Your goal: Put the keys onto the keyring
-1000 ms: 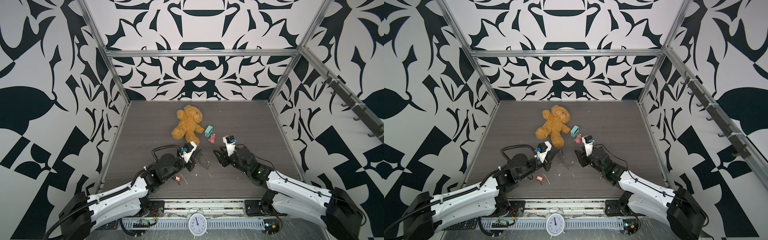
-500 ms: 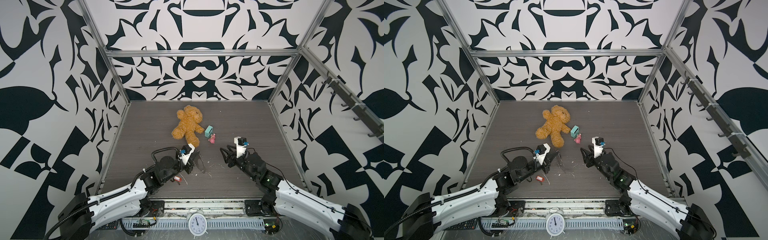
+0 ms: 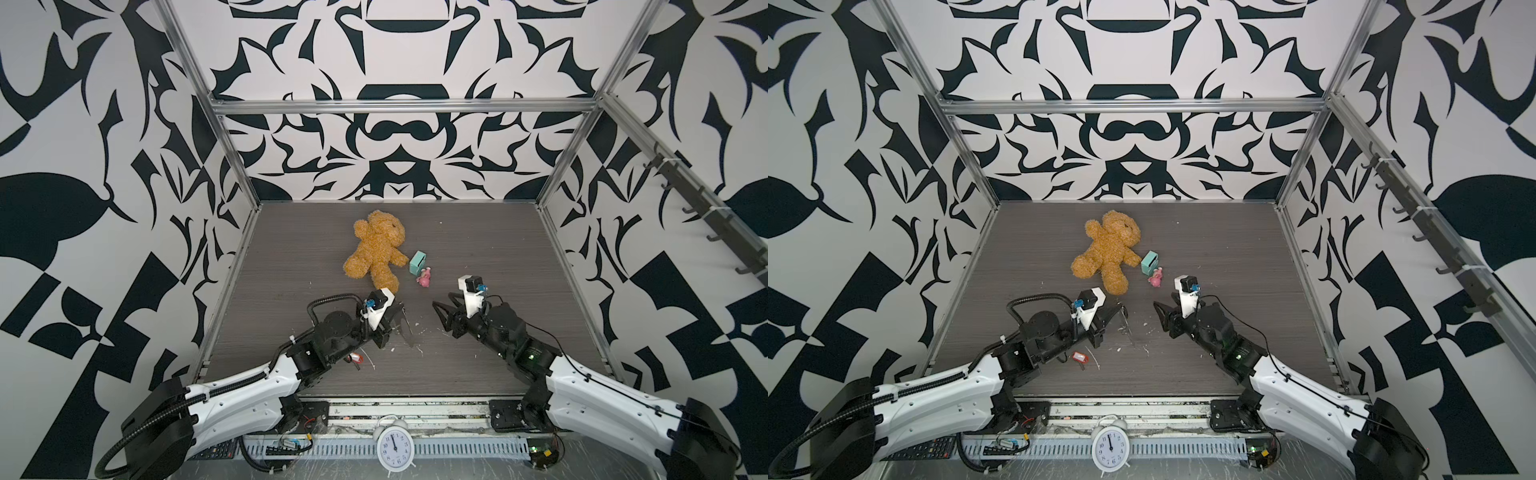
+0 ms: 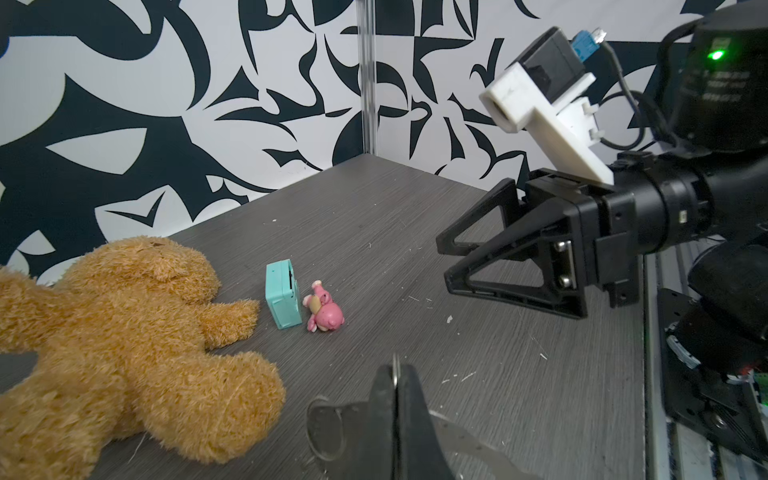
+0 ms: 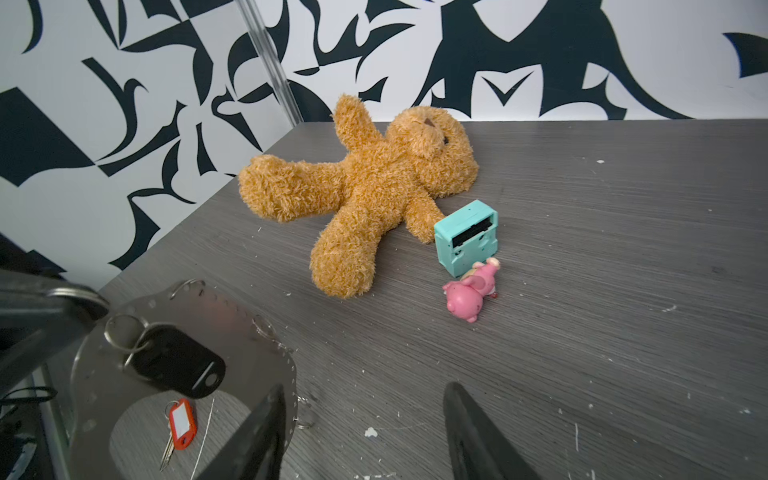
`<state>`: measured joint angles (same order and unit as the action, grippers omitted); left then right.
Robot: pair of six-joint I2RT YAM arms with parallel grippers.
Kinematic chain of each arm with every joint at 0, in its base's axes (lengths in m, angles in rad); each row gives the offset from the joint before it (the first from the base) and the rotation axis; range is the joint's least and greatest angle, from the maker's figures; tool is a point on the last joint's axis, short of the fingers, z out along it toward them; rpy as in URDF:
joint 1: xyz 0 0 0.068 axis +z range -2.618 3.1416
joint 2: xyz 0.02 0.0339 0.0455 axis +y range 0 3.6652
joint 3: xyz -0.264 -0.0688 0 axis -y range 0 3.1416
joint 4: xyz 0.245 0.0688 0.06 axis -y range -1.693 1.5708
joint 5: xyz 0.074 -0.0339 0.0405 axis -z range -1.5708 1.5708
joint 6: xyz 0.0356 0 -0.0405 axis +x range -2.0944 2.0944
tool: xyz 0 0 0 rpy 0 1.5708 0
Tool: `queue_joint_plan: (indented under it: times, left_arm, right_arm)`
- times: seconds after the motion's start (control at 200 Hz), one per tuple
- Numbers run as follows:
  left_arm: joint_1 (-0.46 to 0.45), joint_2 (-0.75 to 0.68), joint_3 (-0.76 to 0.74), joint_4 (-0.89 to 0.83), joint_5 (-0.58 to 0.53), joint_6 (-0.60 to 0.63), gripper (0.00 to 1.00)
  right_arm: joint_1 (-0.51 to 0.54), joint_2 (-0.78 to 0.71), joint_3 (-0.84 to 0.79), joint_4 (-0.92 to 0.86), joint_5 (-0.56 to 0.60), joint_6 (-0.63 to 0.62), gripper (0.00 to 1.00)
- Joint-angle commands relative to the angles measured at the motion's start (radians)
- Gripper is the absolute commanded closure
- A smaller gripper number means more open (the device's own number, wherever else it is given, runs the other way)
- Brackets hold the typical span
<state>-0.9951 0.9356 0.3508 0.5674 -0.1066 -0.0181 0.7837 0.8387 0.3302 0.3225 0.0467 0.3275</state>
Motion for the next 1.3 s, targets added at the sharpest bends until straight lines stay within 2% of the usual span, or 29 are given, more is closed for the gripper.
queue_joint_plan:
  times: [0.0,0.195,0.315,0.555,0.715,0.84,1.24,1.295]
  left_arm:
    - [-0.003,-0.031,0.002,0.061,0.008,-0.003,1.0]
    - [-0.004,-0.071,0.005,0.045,0.034,-0.003,1.0]
    - [-0.003,-0.063,0.008,0.049,0.042,-0.003,1.0]
    - [-0.003,-0.03,0.02,0.056,0.072,0.003,1.0]
    - [-0.003,-0.008,0.026,0.073,0.125,-0.007,1.0]
    - [-0.004,-0.011,0.026,0.074,0.136,-0.011,1.0]
    - [-0.004,-0.086,0.004,0.077,0.156,-0.016,1.0]
    - [-0.004,-0.091,0.002,0.077,0.157,-0.018,1.0]
  right_arm:
    - [0.011,0.026,0.064,0.058,-0.108,-0.064,0.38]
    - [0.024,0.049,0.077,0.084,-0.219,-0.096,0.38]
    - [0.056,0.065,0.09,0.086,-0.233,-0.116,0.38]
    - [0.147,0.086,0.132,0.047,-0.203,-0.176,0.36]
    - [0.203,0.106,0.163,0.0,-0.116,-0.216,0.37]
    - [0.208,0.124,0.171,-0.002,-0.105,-0.219,0.42]
    - [0.224,0.193,0.207,-0.029,-0.052,-0.238,0.45]
    - [0.229,0.196,0.212,-0.034,-0.047,-0.241,0.48]
